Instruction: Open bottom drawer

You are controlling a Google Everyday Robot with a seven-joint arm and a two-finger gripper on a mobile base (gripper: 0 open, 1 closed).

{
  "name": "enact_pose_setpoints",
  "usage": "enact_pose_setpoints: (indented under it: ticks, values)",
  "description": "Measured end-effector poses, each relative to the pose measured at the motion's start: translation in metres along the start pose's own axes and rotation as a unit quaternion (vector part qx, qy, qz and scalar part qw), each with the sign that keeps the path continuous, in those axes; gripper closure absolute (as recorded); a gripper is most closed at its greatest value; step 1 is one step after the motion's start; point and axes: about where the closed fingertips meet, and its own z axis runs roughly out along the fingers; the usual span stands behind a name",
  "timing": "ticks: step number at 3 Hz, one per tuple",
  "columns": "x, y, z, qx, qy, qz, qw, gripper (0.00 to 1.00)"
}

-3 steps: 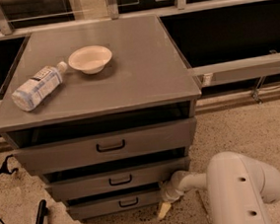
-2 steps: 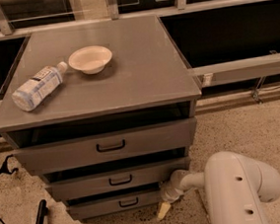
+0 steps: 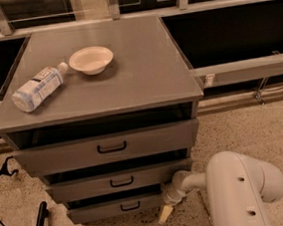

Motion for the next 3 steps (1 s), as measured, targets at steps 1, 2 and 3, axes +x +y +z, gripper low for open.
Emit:
enact_pose_setpoints:
  ticks: [1, 2, 3]
  values:
    - [0.004, 0.03, -0.011, -0.028, 0.001, 0.025, 0.9993, 0.0]
    - [0.007, 0.046, -0.017, -0.043, 0.002, 0.04, 0.9983, 0.0]
    - [0.014, 0.07, -0.022, -0.07, 0.007, 0.064, 0.9954, 0.0]
